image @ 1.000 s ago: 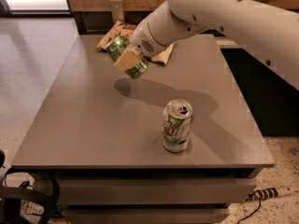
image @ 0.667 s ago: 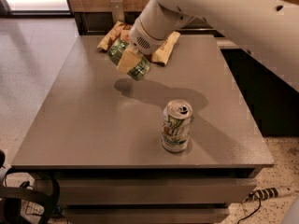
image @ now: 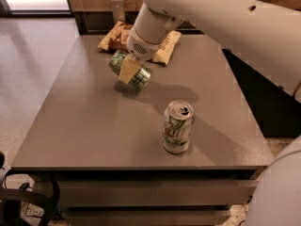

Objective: Knock green can over

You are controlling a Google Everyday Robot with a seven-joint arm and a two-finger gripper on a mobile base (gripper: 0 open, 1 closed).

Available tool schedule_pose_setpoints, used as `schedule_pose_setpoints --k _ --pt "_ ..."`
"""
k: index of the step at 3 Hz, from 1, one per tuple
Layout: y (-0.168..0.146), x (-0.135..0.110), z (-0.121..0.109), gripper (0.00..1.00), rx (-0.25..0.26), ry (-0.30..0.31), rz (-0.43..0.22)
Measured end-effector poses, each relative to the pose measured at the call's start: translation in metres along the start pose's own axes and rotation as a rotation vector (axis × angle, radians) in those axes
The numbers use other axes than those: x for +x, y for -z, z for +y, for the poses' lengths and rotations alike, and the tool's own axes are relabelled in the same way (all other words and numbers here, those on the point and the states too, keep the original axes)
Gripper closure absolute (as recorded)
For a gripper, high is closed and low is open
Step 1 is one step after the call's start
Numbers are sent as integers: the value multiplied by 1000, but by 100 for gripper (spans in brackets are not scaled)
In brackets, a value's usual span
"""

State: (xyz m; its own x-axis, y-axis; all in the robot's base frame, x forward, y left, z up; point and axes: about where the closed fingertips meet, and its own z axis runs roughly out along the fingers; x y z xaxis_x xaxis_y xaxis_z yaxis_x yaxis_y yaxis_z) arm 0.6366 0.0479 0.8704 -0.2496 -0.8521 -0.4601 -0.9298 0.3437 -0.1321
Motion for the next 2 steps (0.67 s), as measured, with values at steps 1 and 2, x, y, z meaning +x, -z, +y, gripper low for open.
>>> schedule_pose_setpoints --k 1,2 --pt "-19 8 2 100 -25 -8 35" --pt "-36 11 1 100 -48 -9 52"
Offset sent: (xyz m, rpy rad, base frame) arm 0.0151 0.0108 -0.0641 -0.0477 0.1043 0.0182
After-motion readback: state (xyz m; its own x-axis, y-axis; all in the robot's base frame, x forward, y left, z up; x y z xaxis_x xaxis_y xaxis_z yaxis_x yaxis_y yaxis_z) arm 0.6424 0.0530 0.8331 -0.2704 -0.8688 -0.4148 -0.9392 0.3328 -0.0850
